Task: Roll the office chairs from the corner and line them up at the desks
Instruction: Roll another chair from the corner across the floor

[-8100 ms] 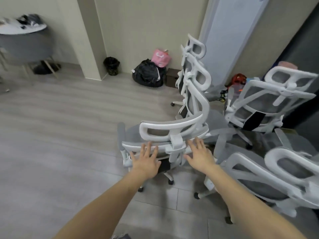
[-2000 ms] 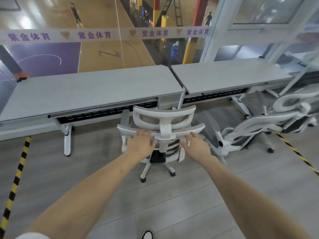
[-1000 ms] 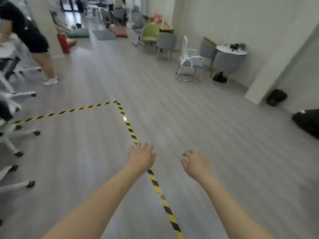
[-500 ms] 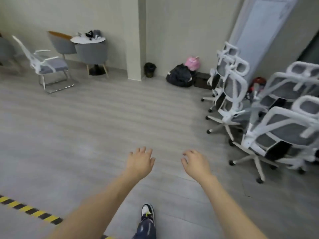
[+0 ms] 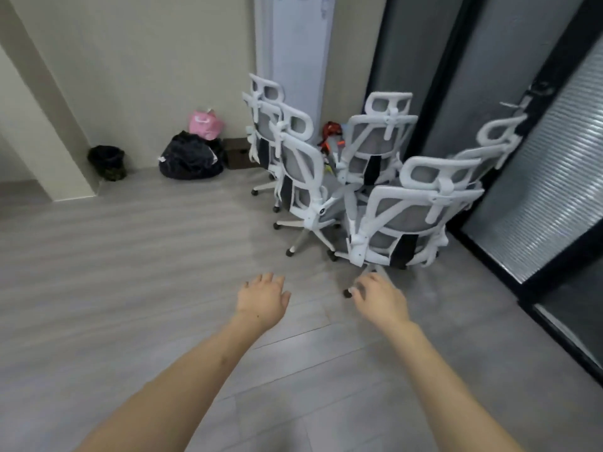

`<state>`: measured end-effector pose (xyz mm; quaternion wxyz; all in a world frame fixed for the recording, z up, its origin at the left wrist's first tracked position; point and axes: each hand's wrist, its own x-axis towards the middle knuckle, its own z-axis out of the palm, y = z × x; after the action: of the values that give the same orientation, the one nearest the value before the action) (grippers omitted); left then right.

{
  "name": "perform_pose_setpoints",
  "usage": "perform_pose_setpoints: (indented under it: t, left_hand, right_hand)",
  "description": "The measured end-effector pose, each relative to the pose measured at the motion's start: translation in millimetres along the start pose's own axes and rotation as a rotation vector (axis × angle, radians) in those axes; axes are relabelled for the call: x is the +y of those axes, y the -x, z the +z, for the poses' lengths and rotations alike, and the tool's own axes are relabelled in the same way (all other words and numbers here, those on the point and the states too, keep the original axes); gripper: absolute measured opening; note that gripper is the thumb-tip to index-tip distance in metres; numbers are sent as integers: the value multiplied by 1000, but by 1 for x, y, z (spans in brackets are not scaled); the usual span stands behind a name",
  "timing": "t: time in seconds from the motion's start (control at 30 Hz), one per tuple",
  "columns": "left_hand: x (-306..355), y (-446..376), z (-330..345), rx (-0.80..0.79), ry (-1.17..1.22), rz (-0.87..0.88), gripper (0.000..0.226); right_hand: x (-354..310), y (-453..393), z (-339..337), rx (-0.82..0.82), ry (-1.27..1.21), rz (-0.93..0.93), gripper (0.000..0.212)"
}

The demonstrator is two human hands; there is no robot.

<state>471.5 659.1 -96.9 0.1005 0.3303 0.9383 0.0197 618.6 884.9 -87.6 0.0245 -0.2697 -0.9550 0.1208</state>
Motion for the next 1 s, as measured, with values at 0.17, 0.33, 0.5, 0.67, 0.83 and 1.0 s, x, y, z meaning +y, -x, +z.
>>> perform_pose_setpoints:
  t: [0.17,0.33,0.5,0.67,0.83,1.0]
  left_hand:
    - [68,-99,-18,-4,-43,170,45]
    - [144,-189,-26,37,-27,271,46]
    - [224,-291,-27,60,-78,299,47]
    - [307,-384,-31,15,-39,225,47]
    - [373,-469,-31,-26,-45,180,51]
    - [409,-540,-27,-178,-108,145,72]
  right_hand:
    - [70,-49,-13,72,-33,136,32]
    - [151,-113,-17,129,-57,214,31]
    - [238,-204,-28,138,-78,223,30]
    - [327,-301,-44,64,-84,206,35]
    - [400,-390,-62,17,-46,159,37]
    - [455,-465,-67,-127,-40,165,62]
